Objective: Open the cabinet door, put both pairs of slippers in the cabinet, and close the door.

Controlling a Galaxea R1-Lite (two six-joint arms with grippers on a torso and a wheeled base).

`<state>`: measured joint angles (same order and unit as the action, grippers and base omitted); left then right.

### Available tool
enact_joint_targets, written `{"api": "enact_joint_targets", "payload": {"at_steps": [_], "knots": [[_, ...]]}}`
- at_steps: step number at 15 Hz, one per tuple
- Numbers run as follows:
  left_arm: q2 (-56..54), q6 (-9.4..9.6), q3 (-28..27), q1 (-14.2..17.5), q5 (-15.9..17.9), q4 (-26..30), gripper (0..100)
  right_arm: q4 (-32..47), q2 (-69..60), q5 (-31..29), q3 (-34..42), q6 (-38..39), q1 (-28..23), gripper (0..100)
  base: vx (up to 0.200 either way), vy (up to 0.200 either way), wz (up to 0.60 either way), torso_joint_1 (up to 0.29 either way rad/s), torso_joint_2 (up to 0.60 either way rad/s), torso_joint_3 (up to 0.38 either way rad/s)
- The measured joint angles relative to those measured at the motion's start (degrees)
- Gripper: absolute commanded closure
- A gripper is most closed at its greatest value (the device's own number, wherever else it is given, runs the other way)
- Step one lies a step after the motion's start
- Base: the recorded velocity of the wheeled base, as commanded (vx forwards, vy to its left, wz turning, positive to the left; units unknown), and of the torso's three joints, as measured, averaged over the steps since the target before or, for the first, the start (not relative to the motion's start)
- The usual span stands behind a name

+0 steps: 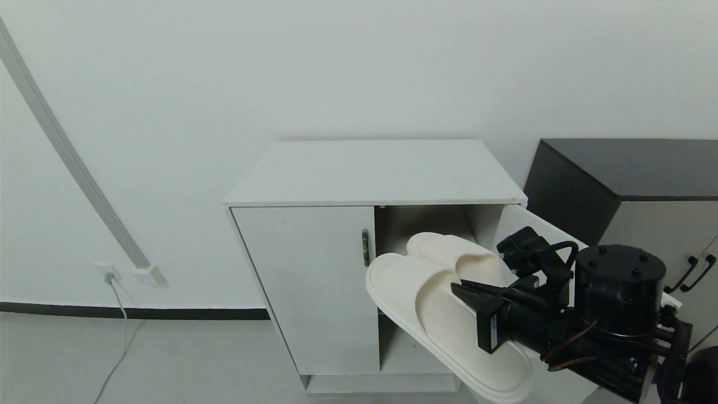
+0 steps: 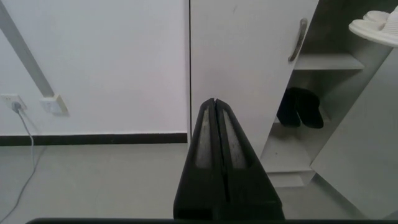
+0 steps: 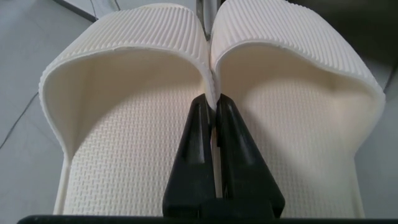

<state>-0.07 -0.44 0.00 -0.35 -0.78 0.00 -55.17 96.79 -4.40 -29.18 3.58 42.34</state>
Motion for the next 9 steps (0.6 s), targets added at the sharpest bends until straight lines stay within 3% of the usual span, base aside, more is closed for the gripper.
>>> {"api": "enact_joint_targets", "payload": {"at_steps": [9], "knots": [[0.0, -0.07, 0.0, 0.02, 0.02, 0.0, 100, 0.0, 0.12, 0.09, 0.11, -0.57, 0.0, 100, 0.0, 0.0, 0.0, -0.181, 0.5, 0.317]]}}
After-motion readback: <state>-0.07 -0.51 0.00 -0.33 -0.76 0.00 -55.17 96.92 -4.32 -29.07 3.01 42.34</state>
